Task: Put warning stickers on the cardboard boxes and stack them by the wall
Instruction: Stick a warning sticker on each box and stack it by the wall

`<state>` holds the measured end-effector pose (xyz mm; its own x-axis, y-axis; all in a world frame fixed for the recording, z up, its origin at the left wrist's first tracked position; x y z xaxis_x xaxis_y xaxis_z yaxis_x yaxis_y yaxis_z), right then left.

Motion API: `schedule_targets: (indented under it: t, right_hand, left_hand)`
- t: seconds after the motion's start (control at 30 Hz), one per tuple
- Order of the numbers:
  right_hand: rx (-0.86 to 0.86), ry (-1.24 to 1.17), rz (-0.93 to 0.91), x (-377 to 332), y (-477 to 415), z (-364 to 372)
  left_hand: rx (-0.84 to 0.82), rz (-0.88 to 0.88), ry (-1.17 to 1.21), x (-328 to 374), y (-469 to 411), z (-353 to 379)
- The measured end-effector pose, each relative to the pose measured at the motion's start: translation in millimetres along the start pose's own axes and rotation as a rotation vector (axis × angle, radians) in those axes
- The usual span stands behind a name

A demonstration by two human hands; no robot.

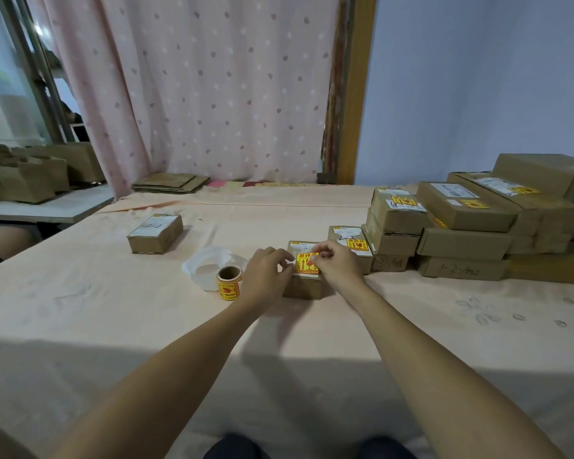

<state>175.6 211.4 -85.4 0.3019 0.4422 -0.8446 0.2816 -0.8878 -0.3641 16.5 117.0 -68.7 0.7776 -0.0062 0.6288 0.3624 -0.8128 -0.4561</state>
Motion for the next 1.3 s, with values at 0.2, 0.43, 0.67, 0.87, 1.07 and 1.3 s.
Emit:
schedule_targets:
  t: [0.2,0.43,0.67,0.87,1.07,1.3]
  right_hand:
    - [0.002,0.089,-0.048,5.0,2.9,0.7]
    - [-0.032,0.226,-0.170,-4.5,4.7,3.4]
    - [-0.018,0.222,-0.172,0.1,10.5,2.5]
    - [0.056,0.175,-0.004,18.5,23.9,-10.5]
    - [-0.057,0.068,0.109,25.7,40.5,-7.8]
    - [-0.021,0.056,0.051,8.0,44.5,-23.7]
  left_hand:
    - [-0.005,0.080,-0.087,8.9,0.1,5.8]
    - [-0.041,0.051,-0.112,9.7,0.7,12.2]
    - [-0.061,-0.028,-0.048,2.2,1.4,17.1]
    - [-0.127,-0.324,-0.033,-24.9,4.2,23.9]
    - [-0.165,-0.470,-0.027,-35.4,9.8,24.8]
    - [-0.178,-0.519,0.154,-25.0,21.0,20.4]
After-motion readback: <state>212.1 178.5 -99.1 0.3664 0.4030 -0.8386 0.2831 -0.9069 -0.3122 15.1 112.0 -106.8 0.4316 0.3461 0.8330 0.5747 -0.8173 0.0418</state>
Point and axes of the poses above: each hand's wrist, its own y-axis away from the middle knuckle, its own z-axis out of the palm, x = y × z, the point moved 10 cm from there along -y, towards the middle knuckle, and after that the axes turned 7 degrees about -z, right-handed, at the moved point
